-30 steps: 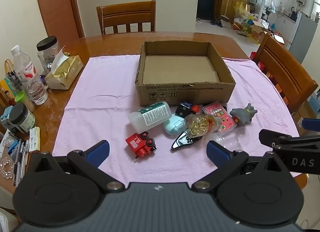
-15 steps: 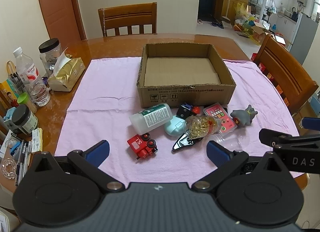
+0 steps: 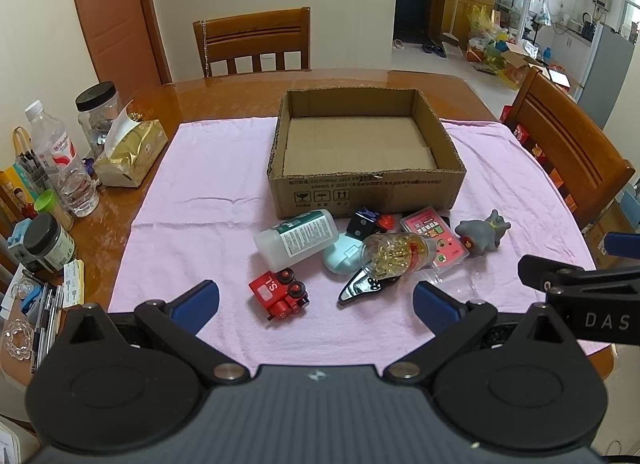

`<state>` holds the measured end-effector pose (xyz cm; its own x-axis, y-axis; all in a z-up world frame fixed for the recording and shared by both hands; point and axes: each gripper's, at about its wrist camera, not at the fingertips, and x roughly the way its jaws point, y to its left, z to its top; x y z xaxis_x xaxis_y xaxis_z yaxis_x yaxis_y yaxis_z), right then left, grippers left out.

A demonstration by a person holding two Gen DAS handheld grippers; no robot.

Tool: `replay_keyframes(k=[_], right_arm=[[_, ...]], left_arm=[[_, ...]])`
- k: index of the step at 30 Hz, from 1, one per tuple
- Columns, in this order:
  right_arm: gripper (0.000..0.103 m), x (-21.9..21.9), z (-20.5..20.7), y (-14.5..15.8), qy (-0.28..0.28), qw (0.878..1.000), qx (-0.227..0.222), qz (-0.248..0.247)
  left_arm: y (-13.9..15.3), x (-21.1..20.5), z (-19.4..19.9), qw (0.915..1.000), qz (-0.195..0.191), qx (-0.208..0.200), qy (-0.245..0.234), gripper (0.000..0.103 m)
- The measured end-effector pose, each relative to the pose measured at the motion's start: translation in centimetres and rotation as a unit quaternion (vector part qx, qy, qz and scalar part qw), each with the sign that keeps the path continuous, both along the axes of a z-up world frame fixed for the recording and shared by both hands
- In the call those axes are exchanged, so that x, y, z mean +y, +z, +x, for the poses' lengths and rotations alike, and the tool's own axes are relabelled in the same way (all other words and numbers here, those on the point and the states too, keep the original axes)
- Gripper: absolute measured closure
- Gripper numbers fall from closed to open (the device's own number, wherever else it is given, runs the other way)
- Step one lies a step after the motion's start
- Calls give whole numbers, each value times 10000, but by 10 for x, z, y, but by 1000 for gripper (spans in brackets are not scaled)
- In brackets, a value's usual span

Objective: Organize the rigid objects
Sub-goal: 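Move both tools toward the scattered items in front of the box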

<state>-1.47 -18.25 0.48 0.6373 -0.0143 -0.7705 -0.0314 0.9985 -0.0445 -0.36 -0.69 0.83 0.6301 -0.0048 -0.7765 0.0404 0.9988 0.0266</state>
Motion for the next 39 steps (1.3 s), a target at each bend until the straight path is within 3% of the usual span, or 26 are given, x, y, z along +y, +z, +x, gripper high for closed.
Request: replay_keyframes(k=[39], right_arm=[[0,-12,-6,13,238,9996,-141,63]], left_arm=[[10,-15,-4,9999,102,-112,54,1]])
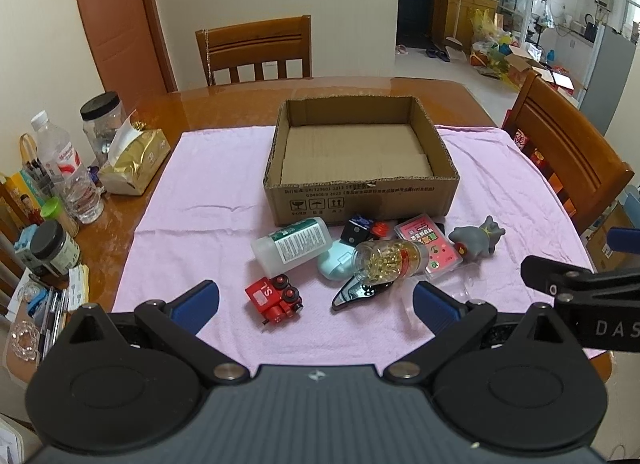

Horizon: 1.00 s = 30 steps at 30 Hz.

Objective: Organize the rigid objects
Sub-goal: 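Move both tools toward the scattered items in front of the box, then grasp the red toy robot with the left gripper while the right approaches the clear jar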

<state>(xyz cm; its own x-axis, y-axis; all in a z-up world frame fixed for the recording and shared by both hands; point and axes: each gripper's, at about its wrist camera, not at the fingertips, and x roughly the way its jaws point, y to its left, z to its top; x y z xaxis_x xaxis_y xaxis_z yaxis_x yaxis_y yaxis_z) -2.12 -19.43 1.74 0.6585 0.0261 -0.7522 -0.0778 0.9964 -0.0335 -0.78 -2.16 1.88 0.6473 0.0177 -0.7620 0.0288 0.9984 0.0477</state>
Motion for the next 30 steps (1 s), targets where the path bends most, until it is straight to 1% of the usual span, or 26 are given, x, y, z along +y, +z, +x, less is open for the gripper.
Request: replay_keyframes(k=[6,11,16,20,23,30], right_arm=[[0,-1,2,3,45,10000,-39,72],[0,0,5,2,64,9998,-85,162],[0,2,10,-5,20,9998,-108,190],[0,7,13,-13,16,9997,-142,181],[0,10,15,-21,46,9996,-196,189],[0,11,21,-47,86,9990,-171,392]], left_arm=[[2,0,1,9998,-21,-146,-116,1],[2,3,3,9986,-4,-454,-255,1],[-11,8,9,9980,-118,-457,-413,1],[-23,15,16,9961,-196,-543,-661,1],[-36,21,21,9953,-275,-502,-783,1],[-75,36,32,9948,-184,-157,-991,1]])
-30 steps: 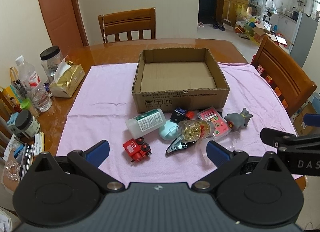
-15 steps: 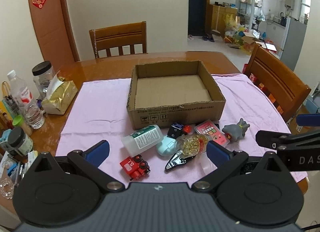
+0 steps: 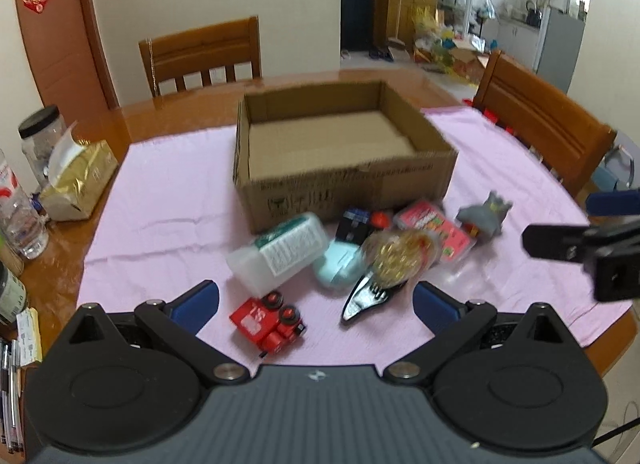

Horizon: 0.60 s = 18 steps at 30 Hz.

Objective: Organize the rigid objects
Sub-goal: 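Grasp the red toy robot with the left gripper while the right approaches the clear jar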

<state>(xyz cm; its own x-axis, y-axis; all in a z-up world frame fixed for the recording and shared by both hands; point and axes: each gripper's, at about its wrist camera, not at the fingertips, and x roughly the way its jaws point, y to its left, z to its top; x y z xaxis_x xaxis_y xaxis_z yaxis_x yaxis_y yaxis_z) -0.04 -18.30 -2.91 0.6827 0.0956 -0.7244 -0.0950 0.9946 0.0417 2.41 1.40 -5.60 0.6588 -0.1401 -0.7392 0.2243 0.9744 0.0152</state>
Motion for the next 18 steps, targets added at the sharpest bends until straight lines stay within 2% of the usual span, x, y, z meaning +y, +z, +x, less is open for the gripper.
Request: replay_keyframes(k=[4,11,18], right_arm=[[0,1,4,-17,-24,9999,117,70],[0,3,12,-46,-183,9986,492,78],[0,9,18,-66,-255,9964,808,18]], left_arm=[[-25,13,12,9996,87,253,-25,1],[-57,26,38,9981,440,373,-202,1],[-81,29,57,9957,259,632,-619,1]])
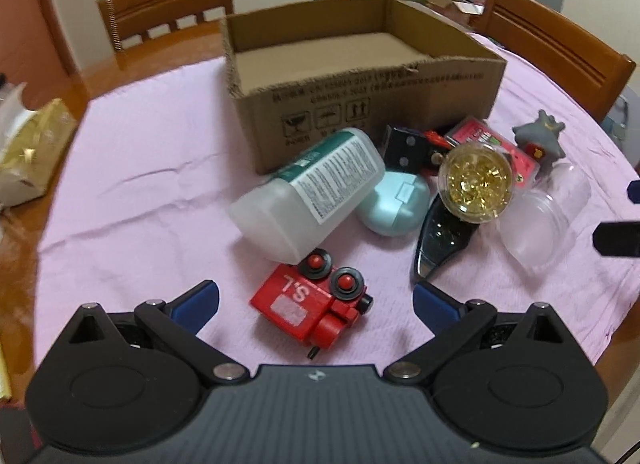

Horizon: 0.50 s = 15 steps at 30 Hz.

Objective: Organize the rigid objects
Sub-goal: 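Grasp the red toy robot with the left gripper while the right approaches the clear jar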

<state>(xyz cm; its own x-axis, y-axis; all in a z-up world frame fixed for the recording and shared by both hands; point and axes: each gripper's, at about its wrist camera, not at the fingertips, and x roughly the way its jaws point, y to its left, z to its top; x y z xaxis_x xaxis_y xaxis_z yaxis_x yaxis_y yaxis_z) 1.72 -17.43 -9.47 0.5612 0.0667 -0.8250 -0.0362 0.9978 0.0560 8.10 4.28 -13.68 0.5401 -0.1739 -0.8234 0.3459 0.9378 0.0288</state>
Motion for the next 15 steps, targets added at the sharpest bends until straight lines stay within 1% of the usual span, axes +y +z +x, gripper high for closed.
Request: replay_keyframes(k=[3,7,10,13,15], right_arm=[[0,1,2,-8,-71,9999,129,-17],[0,-1,3,-13,-170,9996,220,-28],[0,-2,3,-16,-205,9994,261,-91],[0,-5,3,-18,-222,9992,316,-98],[0,-6,3,-22,-208,9991,347,-151]], left_arm=[[-4,-4,6,9996,-32,91,-280,1],[-6,-12,10,9972,45,194,-717,1],[-9,-13,8,9956,13,374,-864,1],[-6,-14,0,9933,-142,541,-1008,1],[-5,-16,-5,9926,-140,537,-1081,1]])
